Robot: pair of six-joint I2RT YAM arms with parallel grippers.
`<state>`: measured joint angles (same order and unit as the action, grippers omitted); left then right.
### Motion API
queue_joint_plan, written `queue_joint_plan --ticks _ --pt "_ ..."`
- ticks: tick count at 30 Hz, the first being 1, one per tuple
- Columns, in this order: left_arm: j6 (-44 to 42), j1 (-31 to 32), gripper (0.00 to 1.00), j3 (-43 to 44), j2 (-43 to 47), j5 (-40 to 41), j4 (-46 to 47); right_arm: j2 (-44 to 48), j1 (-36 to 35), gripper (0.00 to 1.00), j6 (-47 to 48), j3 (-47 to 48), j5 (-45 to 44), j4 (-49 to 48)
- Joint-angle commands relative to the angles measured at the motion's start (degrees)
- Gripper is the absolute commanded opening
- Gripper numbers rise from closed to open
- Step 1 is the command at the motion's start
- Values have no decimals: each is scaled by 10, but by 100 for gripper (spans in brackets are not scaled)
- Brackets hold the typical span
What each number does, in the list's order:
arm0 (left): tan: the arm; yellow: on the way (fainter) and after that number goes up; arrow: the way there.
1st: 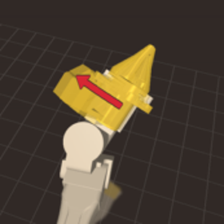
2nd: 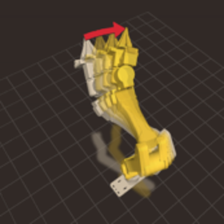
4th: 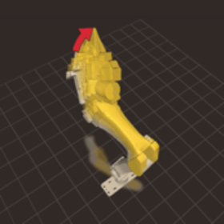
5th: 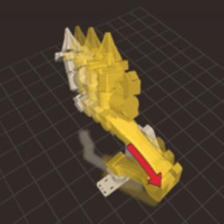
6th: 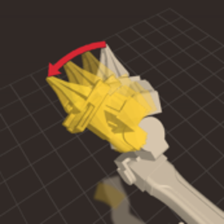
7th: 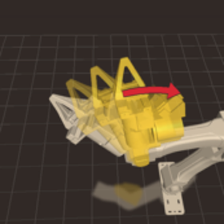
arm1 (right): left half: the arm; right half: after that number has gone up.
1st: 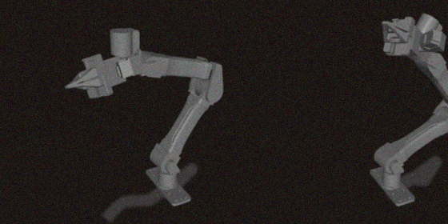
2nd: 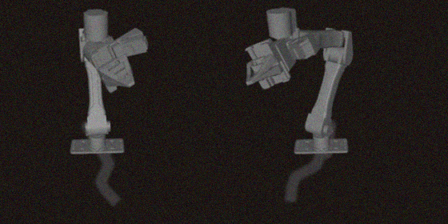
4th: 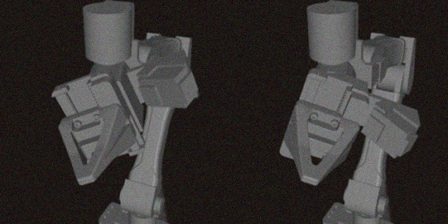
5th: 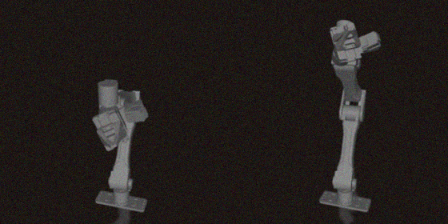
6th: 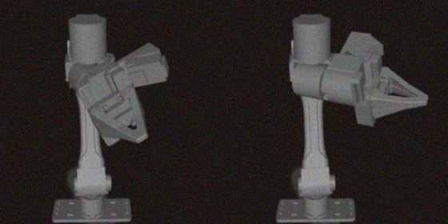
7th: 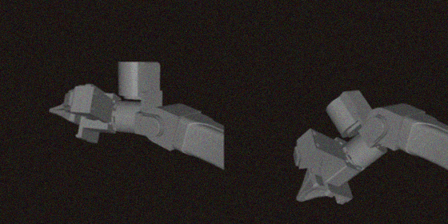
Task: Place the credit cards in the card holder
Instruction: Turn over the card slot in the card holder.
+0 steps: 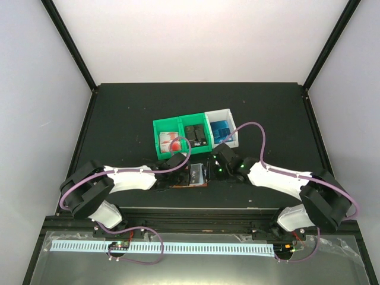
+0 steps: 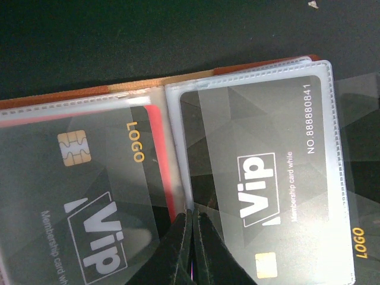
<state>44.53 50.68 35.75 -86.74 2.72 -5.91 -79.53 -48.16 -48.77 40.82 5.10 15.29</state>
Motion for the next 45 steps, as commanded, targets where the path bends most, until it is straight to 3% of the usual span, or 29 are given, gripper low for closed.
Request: queue_joint_plan --ticks 1,10,17,33,40,45 --pt "-1 -3 3 -11 -11 -7 -13 -15 -4 1 4 1 23 -27" --pt "-2 -3 5 -16 3 -2 -14 -6 -8 1 3 -12 67 -86" --pt "-3 -3 14 -12 38 17 -51 -17 -10 1 4 -2 76 -93" --pt "8 -6 31 -16 258 152 -185 -81 -40 1 1 42 119 -142" --pt "7 -23 42 -56 327 136 -173 -111 -55 1 -9 65 95 -131" --pt "-8 -41 48 -87 331 71 -138 -62 -55 1 -22 36 52 -145"
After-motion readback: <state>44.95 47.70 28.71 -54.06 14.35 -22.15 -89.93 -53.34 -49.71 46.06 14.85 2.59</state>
